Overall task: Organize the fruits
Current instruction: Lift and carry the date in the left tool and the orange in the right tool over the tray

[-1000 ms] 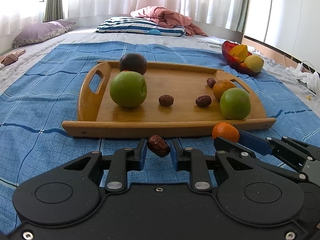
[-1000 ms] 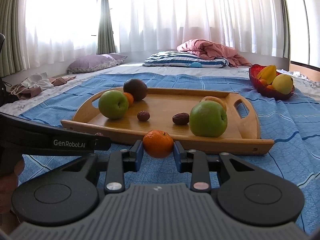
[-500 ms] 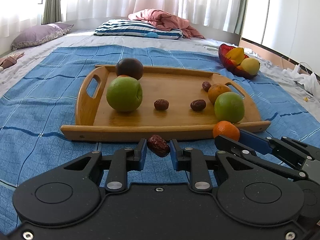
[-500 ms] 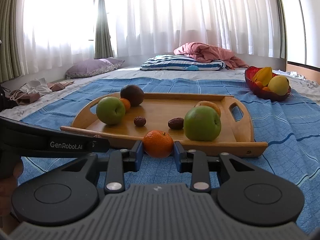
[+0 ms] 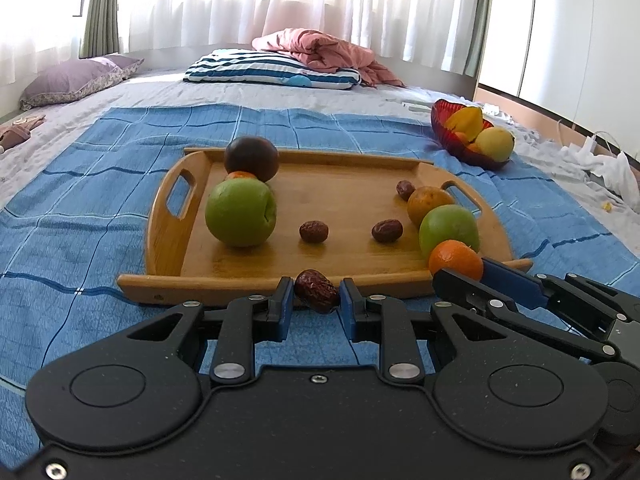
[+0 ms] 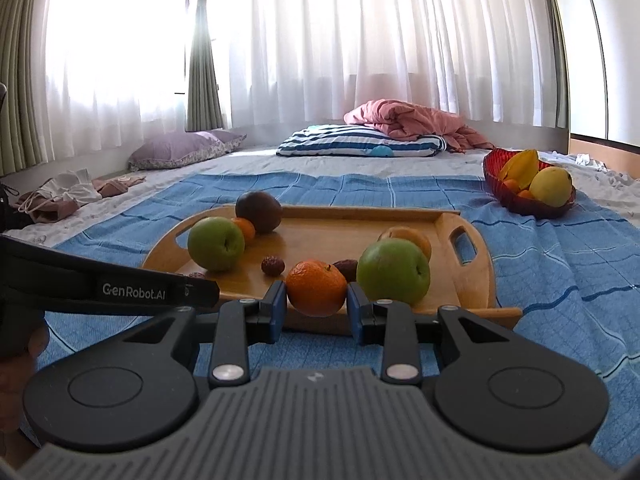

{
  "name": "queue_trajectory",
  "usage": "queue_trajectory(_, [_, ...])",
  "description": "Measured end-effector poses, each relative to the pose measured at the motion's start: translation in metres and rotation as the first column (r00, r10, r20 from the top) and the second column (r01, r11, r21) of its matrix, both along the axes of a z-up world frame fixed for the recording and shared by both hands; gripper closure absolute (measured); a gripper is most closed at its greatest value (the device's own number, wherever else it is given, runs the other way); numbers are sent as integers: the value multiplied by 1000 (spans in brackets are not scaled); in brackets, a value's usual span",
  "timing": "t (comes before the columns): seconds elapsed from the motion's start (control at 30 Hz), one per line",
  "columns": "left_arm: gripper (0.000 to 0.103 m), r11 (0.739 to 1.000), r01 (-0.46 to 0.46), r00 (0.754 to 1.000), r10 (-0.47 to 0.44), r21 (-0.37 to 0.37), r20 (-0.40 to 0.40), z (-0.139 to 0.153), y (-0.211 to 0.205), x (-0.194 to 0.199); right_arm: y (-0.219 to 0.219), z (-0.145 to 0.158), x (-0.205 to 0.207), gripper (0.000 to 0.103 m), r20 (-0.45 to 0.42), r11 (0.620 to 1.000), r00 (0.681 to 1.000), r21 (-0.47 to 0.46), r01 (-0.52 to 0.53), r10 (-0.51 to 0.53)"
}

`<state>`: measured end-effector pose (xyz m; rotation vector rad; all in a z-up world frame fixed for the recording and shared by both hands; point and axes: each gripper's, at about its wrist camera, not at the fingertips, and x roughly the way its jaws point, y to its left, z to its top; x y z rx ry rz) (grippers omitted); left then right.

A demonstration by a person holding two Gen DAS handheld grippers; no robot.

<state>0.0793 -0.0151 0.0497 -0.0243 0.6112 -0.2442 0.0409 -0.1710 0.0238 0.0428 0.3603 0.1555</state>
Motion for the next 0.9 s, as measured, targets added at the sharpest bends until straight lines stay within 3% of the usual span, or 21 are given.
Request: queue_trajectory(0.9, [79, 999, 33, 999, -32, -22, 24, 33, -15, 43, -20, 33, 29, 66, 55, 999, 998, 20, 38, -39])
